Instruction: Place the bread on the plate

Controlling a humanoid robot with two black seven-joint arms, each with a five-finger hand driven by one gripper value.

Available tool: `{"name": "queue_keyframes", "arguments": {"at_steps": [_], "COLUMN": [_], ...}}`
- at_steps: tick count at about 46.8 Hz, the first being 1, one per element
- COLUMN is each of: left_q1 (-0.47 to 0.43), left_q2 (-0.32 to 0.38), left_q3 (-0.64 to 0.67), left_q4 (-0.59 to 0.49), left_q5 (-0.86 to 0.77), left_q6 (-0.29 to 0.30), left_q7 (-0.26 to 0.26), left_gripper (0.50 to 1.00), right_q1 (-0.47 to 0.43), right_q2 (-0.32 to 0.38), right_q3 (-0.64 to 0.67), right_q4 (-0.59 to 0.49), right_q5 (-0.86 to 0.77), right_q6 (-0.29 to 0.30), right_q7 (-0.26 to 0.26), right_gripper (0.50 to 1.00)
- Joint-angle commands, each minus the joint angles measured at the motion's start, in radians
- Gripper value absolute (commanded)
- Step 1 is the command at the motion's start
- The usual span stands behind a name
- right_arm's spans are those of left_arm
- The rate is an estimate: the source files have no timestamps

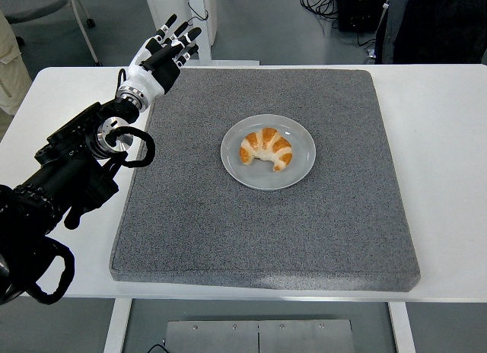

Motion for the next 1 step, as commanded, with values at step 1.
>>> {"name": "queue_keyframes", "arguments": {"at_steps": [1], "left_q1": [0.0], "left_q2": [0.0], "left_q3": [0.0], "left_q4": [0.001], "left_q5": [0.0], "left_q6": [0.0], "left_q7": [0.0], "left_gripper": [1.0], "right_q1": [0.002], "right_q2": [0.0], "right_q3": [0.001], "right_q4": [-0.001], "right_q5": [0.0], "right_q6": [-0.003], "right_q7": [0.0], "right_gripper": [1.0]}}
